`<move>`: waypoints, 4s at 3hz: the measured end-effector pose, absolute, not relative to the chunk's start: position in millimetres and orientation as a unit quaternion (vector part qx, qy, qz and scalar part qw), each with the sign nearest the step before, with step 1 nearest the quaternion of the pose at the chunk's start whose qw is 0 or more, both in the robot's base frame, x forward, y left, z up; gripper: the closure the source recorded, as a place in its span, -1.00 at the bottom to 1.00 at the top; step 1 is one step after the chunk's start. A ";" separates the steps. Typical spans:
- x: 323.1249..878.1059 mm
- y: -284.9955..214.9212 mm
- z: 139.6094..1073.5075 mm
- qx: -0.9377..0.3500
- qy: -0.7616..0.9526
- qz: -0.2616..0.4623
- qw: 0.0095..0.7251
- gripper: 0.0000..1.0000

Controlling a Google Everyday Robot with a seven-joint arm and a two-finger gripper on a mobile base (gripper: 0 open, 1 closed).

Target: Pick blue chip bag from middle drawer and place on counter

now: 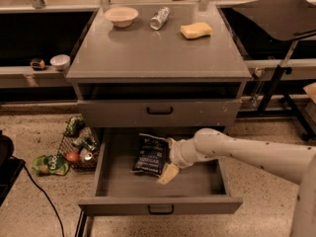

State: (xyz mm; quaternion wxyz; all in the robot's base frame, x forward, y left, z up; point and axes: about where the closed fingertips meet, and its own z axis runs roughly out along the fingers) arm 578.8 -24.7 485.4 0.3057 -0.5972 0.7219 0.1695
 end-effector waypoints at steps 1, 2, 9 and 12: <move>604.3 -5.4 463.2 -0.604 0.704 0.165 0.336 -1.00; 616.3 19.1 443.8 -0.615 0.687 0.170 0.347 -1.00; 636.7 -1.0 395.3 -0.549 0.720 0.139 0.400 0.53; 594.0 -42.8 480.1 -0.554 0.606 0.225 0.525 1.00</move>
Offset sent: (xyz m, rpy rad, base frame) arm 0.0537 0.0707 -0.0627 0.0733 -0.1209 0.0928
